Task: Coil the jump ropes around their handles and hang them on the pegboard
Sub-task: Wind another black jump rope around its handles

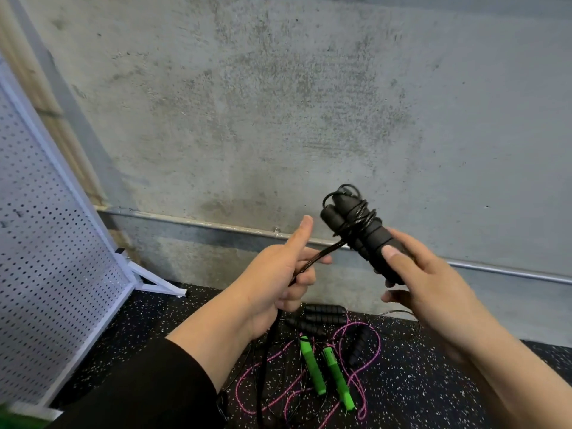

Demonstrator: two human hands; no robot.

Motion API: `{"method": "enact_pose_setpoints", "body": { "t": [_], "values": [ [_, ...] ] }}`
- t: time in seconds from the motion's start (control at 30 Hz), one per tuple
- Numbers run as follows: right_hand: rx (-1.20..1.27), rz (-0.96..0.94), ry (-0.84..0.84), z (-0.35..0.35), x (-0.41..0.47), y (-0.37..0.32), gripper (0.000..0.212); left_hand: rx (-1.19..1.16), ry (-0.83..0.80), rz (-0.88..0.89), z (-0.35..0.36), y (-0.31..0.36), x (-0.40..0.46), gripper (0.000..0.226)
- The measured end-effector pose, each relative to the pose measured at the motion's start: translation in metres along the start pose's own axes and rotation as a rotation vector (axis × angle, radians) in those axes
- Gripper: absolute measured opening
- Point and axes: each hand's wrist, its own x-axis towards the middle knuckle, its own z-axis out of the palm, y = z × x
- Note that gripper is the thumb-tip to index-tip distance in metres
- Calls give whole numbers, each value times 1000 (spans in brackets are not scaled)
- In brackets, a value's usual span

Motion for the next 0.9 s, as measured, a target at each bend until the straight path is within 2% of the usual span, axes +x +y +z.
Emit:
{"method": "enact_pose_setpoints", "body": {
  "t": [0.07, 0.2, 0.3, 0.53, 0.63, 0.73, 0.77, 0.83, 0.9],
  "values": [
    [-210, -36, -6, 0, -1, 2, 35, -11, 10, -20, 1, -1, 1, 85],
    [-403, -135, -19, 15, -3, 5, 54, -27, 21, -35, 2, -3, 2, 82],
    [-456, -171, -9, 20, -2, 8, 62, -36, 29, -14, 3, -4, 2, 55],
    [-699, -266, 39, 33, -4, 11, 69, -40, 104, -2, 4, -11, 2, 52],
    [-725, -306, -9, 32, -5, 11, 69, -55, 142, 11, 3, -11, 4, 45],
    [-415, -193, -1, 28, -6, 7, 32, -42, 123, 47, 0, -9, 5, 42],
    [-239, -115, 23, 28, -6, 5, 30, -45, 105, 56, 1, -9, 4, 41],
    [154, 154, -27, 24, -7, -1, 46, -64, 67, 80, 3, -7, 1, 40],
    [486, 407, -222, 20, -11, -8, 62, -65, 46, 111, 4, -6, 0, 39]
  ]
}}
